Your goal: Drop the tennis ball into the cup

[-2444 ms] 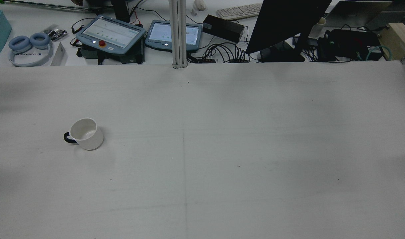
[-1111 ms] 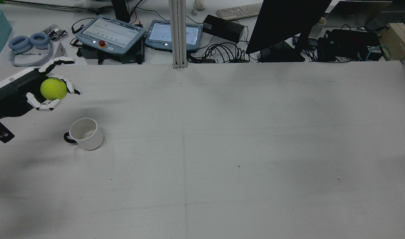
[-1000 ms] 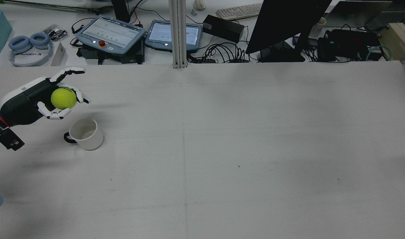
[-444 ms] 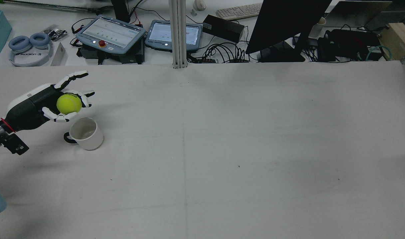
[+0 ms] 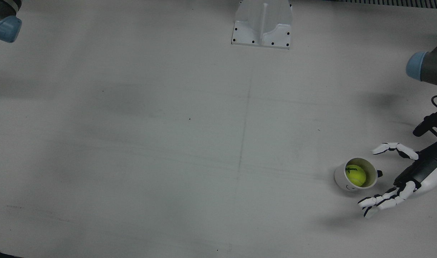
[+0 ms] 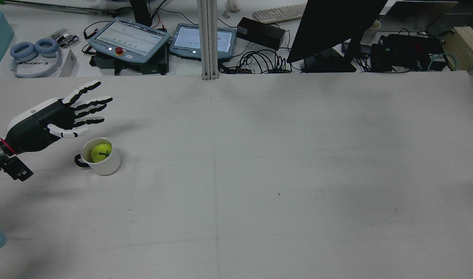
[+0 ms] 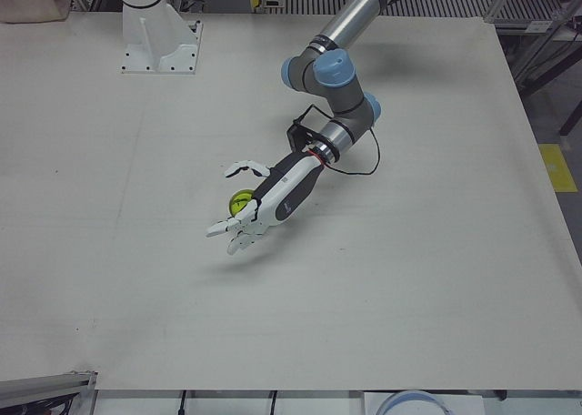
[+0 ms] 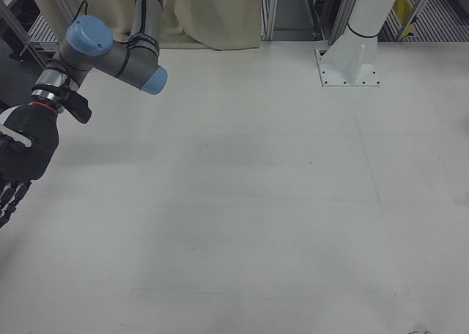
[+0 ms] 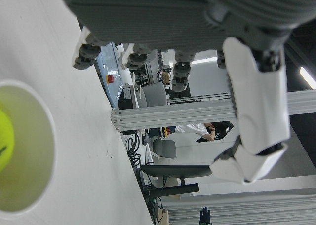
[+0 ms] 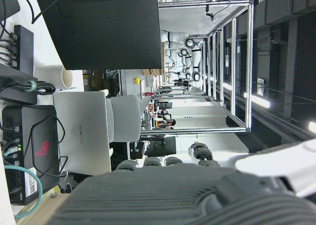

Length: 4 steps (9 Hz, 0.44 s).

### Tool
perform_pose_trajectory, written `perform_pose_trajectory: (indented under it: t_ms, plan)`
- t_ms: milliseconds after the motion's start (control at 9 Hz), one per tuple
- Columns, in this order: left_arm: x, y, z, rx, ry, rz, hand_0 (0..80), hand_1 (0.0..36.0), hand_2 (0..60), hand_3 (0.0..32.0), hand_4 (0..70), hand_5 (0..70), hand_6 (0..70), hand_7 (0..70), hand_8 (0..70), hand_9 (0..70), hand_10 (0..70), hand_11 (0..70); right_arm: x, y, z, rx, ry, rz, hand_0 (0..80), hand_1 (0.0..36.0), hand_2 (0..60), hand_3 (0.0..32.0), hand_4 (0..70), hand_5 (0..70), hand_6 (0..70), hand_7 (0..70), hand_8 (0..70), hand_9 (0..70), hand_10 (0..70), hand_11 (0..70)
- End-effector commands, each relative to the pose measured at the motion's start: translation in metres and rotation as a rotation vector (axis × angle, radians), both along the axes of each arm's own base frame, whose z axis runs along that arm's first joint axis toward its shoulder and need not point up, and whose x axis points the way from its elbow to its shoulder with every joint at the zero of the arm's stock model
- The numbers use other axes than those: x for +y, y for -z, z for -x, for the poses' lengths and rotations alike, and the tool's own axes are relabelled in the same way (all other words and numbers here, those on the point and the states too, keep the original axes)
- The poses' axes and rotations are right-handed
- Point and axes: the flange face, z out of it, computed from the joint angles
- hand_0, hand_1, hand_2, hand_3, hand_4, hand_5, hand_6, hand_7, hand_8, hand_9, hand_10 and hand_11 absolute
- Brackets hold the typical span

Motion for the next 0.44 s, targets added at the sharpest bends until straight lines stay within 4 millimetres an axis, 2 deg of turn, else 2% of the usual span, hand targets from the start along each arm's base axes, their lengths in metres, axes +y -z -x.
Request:
perform_pose_trajectory:
  t_ms: [0,111,222,333]
  plan:
    - [-0.05,-0.029,0.148,0.021,0.222,0.093,53.5,27.4,38.9,32.0,0.0,15.6,30.9,6.6,10.1,0.2,5.6,10.7,0.0,0.001,0.0,0.0,-0.001,-0.002,0.0,0.0,0.0,0.0,0.0,0.0,0.0,0.0,0.0,0.0,0.0,0.0]
    - [-0.058,-0.053,0.198,-0.01,0.283,0.133,54.0,28.4,39.5,32.0,0.0,14.5,27.3,8.2,8.9,0.4,6.4,12.0,0.0,0.0,0.0,0.002,-0.001,0.0,0.0,0.0,0.0,0.0,0.0,0.0,0.0,0.0,0.0,0.0,0.0,0.0]
    - [-0.062,-0.062,0.243,-0.018,0.347,0.149,55.1,29.3,41.5,32.0,0.0,15.6,32.0,8.6,9.0,0.4,7.3,13.4,0.0,0.001,0.0,0.001,0.001,-0.002,0.0,0.0,0.0,0.0,0.0,0.0,0.0,0.0,0.0,0.0,0.0,0.0]
    - [-0.061,-0.069,0.269,-0.021,0.39,0.162,56.3,29.8,44.3,31.0,0.0,18.1,44.4,8.0,11.4,0.4,7.8,14.2,0.0,0.002,0.0,0.001,0.001,-0.003,0.0,0.0,0.0,0.0,0.0,0.0,0.0,0.0,0.0,0.0,0.0,0.0]
